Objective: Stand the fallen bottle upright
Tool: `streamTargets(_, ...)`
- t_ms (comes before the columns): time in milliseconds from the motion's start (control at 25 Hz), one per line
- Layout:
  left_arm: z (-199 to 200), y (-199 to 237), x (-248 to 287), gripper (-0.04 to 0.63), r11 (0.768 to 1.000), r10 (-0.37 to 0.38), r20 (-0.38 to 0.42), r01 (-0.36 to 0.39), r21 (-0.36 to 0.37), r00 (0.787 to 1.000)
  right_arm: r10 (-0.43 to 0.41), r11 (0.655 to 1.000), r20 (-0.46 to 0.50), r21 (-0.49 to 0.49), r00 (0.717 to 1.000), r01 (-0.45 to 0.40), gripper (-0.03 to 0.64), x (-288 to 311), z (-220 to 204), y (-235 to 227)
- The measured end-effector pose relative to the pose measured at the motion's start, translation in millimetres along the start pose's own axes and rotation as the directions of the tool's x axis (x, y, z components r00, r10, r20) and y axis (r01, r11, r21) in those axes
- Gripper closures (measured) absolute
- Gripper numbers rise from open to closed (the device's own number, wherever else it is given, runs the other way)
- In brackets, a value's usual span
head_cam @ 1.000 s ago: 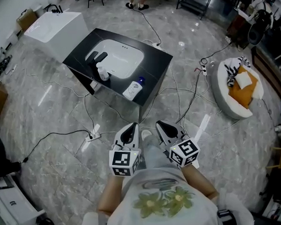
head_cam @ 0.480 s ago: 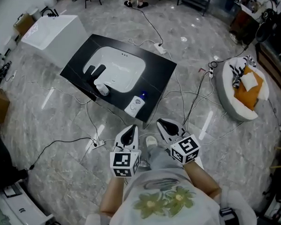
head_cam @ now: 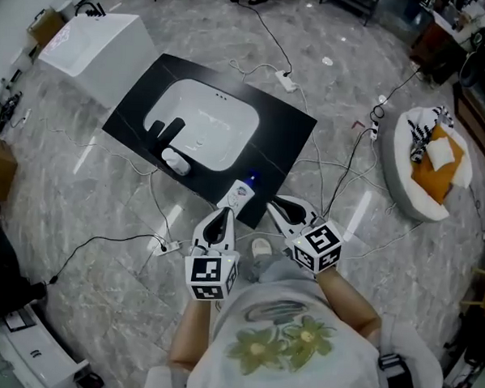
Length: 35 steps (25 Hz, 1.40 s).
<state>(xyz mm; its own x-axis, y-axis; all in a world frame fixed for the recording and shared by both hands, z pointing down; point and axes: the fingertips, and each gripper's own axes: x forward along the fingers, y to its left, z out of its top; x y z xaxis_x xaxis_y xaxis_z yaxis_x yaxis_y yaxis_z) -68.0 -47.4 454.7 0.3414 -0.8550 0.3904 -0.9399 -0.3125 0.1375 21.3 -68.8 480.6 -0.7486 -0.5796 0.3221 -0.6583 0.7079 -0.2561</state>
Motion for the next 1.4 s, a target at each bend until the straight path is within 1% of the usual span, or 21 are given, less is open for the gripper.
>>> streamTargets(120, 6, 10, 19, 0.577, 0.999, 0.035, -0.002, -0.035, -0.002, 0.999, 0.035, 0.999, -0.032, -0.003, 0.999, -0.035, 0.571, 19, -1, -14)
streamTargets(240, 5, 15, 34, 0.577, 0.998, 0.054, -0.008, -0.054, -0.020, 0.999, 0.063, 0.998, -0.066, -0.010, 0.996, -0.064, 0.571, 34, -5, -26)
streamTargets(560, 2, 28, 66, 0.577, 0.995, 0.090, -0.045, -0.092, -0.045, 0.995, 0.102, 0.995, -0.118, -0.011, 0.988, -0.104, 0.569, 65, -13, -55)
streamTargets(720, 4, 37, 78, 0.577, 0.994, 0.096, -0.059, -0.099, -0.051, 0.994, 0.110, 0.994, -0.145, -0.009, 0.983, -0.112, 0.560, 86, -18, -69)
streamTargets(880, 3, 45, 85, 0.577, 0.992, 0.108, -0.076, -0.112, -0.055, 0.991, 0.113, 0.993, -0.170, -0.006, 0.979, -0.116, 0.520, 102, -23, -79)
streamTargets(1000, 2, 48, 89, 0.577, 0.991, 0.112, -0.085, -0.118, -0.062, 0.990, 0.115, 0.993, -0.189, -0.002, 0.975, -0.117, 0.503, 112, -29, -85)
streamTargets(1200, -4, 53, 95, 0.577, 0.990, 0.111, -0.099, -0.119, -0.073, 0.989, 0.121, 0.992, -0.223, 0.008, 0.967, -0.122, 0.494, 129, -42, -93)
streamTargets(1400, -14, 56, 102, 0.577, 0.989, 0.111, -0.121, -0.121, -0.083, 0.986, 0.105, 0.994, -0.276, 0.000, 0.955, -0.110, 0.492, 143, -61, -106)
